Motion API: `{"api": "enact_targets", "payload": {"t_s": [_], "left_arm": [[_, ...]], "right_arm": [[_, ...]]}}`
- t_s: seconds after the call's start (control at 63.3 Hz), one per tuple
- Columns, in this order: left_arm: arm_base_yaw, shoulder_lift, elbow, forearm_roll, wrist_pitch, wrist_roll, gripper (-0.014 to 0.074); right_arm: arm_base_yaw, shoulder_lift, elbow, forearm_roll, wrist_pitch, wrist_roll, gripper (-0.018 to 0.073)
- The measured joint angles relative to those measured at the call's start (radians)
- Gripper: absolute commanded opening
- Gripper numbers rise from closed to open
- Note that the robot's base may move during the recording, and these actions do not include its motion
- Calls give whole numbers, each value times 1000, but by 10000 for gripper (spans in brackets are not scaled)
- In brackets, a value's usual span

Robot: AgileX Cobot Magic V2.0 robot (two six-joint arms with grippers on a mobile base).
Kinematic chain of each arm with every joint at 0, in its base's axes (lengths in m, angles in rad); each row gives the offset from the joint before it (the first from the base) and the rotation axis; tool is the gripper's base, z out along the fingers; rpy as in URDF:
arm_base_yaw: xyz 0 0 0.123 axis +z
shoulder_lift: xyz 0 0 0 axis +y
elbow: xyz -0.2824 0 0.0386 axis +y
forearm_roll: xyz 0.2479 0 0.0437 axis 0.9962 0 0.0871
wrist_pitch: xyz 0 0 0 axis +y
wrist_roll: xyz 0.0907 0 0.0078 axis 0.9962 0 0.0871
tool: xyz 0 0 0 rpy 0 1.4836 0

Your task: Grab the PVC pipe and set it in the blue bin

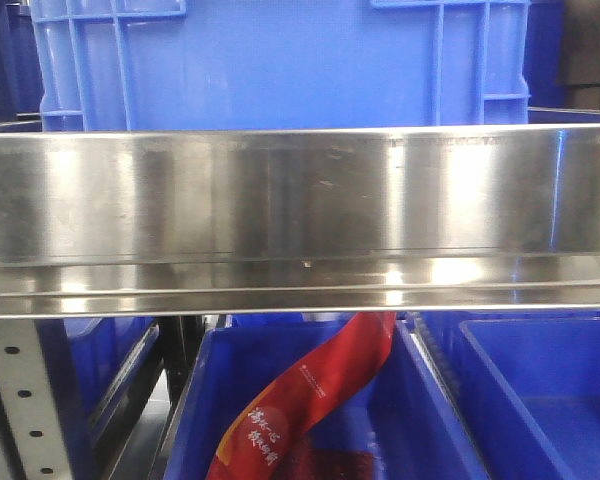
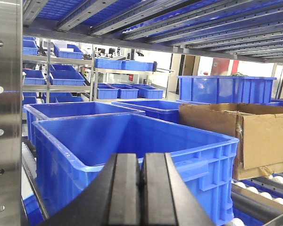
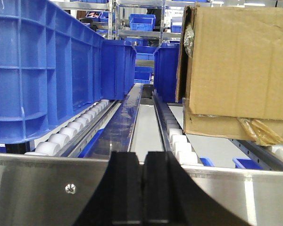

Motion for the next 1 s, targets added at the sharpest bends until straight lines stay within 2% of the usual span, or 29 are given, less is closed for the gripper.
{"api": "enact_targets", "payload": {"t_s": [0.49, 0.727, 0.837, 0.995], "left_arm": [[0, 0, 0, 2, 0, 0, -111], [2, -7, 40, 172, -8, 0, -111], [49, -23, 116, 195, -14, 0, -111], [166, -90, 290, 177, -63, 0, -111]], "right_arm": [[0, 0, 0, 2, 0, 2, -167], [0, 0, 0, 2, 0, 0, -167], [0, 0, 0, 2, 0, 0, -167], [0, 0, 0, 2, 0, 0, -167]]}}
